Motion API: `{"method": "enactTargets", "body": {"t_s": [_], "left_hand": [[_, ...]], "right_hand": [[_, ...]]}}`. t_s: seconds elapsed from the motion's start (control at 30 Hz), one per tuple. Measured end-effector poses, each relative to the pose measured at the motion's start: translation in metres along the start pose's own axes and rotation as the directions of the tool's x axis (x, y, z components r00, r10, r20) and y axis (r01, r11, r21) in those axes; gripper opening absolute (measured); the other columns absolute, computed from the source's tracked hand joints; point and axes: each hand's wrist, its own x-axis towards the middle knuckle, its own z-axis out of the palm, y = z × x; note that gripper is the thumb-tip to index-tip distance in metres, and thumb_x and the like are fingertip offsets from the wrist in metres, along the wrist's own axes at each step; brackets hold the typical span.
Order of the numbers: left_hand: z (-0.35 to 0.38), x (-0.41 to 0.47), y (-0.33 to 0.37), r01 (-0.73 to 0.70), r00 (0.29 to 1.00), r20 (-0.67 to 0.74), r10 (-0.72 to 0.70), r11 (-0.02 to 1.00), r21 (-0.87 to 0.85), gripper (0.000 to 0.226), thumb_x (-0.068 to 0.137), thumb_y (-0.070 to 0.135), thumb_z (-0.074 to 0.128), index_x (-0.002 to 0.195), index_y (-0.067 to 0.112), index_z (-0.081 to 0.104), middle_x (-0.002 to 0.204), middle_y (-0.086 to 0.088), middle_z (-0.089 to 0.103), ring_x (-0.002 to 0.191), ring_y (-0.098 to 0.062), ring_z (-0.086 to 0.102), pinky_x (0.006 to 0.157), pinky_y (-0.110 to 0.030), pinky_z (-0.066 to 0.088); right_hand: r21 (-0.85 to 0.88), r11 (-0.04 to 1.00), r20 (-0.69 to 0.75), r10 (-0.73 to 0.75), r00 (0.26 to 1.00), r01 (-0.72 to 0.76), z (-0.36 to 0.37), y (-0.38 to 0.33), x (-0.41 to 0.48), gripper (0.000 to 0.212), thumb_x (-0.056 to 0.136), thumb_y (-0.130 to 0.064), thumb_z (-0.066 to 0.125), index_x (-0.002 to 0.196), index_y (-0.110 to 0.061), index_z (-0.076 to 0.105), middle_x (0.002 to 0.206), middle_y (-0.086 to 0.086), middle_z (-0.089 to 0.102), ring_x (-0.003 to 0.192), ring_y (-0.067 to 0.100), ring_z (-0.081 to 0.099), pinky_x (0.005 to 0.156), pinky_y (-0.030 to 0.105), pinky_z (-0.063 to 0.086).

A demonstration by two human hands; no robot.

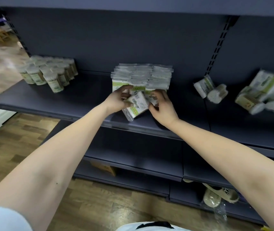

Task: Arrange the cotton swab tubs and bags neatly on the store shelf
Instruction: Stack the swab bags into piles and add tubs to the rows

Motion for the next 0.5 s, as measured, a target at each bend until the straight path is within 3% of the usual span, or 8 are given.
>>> {"method": "enactTargets", "body": {"t_s": [0.07, 0.2, 0.27, 0.4, 0.5], "left_hand": [[-0.009, 0.001, 0.013, -0.021, 0.998, 0.065, 0.018, 0.999, 0.049, 0.066, 0.079, 0.001, 0.07, 0.133, 0.029, 0.044, 0.118, 0.002, 0.057, 0.118, -0.01, 0.053, 0.094, -0.024, 0.046], [-0.022, 0.001, 0.033, -0.077, 0.993, 0.107, 0.056, 0.977, 0.2, 0.076, 0.076, 0.01, 0.077, 0.138, 0.031, 0.038, 0.117, 0.005, 0.056, 0.102, -0.011, 0.059, 0.081, -0.014, 0.047], [-0.022, 0.0, 0.037, -0.097, 0.994, 0.061, 0.087, 0.976, 0.194, 0.08, 0.073, 0.013, 0.079, 0.138, 0.032, 0.037, 0.122, 0.003, 0.054, 0.099, -0.012, 0.058, 0.082, -0.017, 0.048], [-0.015, -0.007, 0.028, -0.129, 0.989, -0.045, 0.139, 0.977, 0.169, 0.074, 0.071, 0.021, 0.081, 0.134, 0.029, 0.043, 0.121, 0.003, 0.054, 0.102, -0.011, 0.056, 0.083, -0.017, 0.045], [-0.012, -0.011, 0.013, -0.094, 0.99, -0.093, 0.103, 0.991, 0.096, 0.073, 0.07, 0.027, 0.082, 0.133, 0.025, 0.045, 0.122, 0.006, 0.054, 0.107, -0.011, 0.056, 0.092, -0.025, 0.047]], "right_hand": [[0.025, 1.0, 0.001, -0.009, 1.0, 0.009, 0.0, -0.008, 0.004, 0.051, 0.087, -0.02, 0.06, 0.134, -0.01, 0.043, 0.137, 0.008, 0.04, 0.121, 0.02, 0.046, 0.099, 0.029, 0.042], [0.104, 0.993, 0.17, 0.036, 0.985, -0.054, 0.001, -0.024, 0.01, 0.06, 0.085, -0.027, 0.064, 0.139, -0.02, 0.038, 0.137, 0.0, 0.045, 0.116, 0.009, 0.047, 0.091, 0.017, 0.037], [0.148, 0.977, 0.245, 0.113, 0.963, -0.152, 0.006, -0.026, 0.01, 0.049, 0.085, -0.026, 0.065, 0.131, -0.02, 0.047, 0.123, -0.001, 0.057, 0.111, 0.015, 0.056, 0.088, 0.02, 0.042], [0.293, 0.915, 0.213, 0.219, 0.952, -0.276, 0.014, -0.025, 0.005, 0.032, 0.084, -0.017, 0.067, 0.112, -0.016, 0.052, 0.102, -0.004, 0.059, 0.101, 0.023, 0.061, 0.086, 0.045, 0.054], [0.36, 0.866, 0.152, 0.312, 0.938, -0.347, 0.014, -0.025, 0.006, 0.025, 0.086, -0.014, 0.064, 0.103, -0.014, 0.047, 0.096, -0.005, 0.055, 0.099, 0.025, 0.061, 0.083, 0.044, 0.056]]}}
